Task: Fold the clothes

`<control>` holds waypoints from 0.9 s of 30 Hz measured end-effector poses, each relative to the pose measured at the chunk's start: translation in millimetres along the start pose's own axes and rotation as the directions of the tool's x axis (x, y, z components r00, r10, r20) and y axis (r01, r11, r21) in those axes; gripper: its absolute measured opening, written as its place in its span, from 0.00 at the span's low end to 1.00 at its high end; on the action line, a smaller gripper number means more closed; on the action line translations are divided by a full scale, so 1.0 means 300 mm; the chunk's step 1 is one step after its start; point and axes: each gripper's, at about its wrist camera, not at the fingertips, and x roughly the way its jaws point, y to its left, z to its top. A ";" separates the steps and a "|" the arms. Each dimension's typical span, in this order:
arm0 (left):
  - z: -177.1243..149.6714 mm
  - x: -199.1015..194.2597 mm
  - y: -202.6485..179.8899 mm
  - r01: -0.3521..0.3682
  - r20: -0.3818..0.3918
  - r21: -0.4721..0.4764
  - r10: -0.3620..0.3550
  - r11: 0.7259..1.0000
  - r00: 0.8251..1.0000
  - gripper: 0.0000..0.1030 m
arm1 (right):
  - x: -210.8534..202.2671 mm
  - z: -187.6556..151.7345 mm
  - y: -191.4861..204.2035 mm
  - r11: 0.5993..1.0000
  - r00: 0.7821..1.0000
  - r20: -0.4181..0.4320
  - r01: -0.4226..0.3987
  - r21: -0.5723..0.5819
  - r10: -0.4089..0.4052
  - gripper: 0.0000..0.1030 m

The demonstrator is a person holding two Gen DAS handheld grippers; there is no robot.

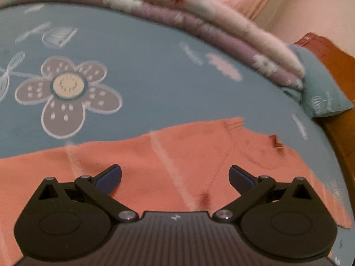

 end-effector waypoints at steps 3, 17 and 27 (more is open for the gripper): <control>0.015 0.031 0.037 -0.096 0.011 -0.006 0.096 0.995 0.995 0.99 | 0.007 0.002 -0.009 1.000 1.000 0.005 -0.004 0.007 0.004 1.00; 0.046 -0.087 0.006 0.089 0.063 -0.026 -0.087 0.996 0.994 0.99 | -0.002 -0.013 0.002 1.000 1.000 0.023 0.010 0.002 -0.010 1.00; 0.031 0.092 -0.008 -0.016 0.013 -0.035 0.016 0.999 1.000 0.99 | -0.003 -0.011 -0.001 1.000 1.000 0.023 0.006 -0.002 -0.006 1.00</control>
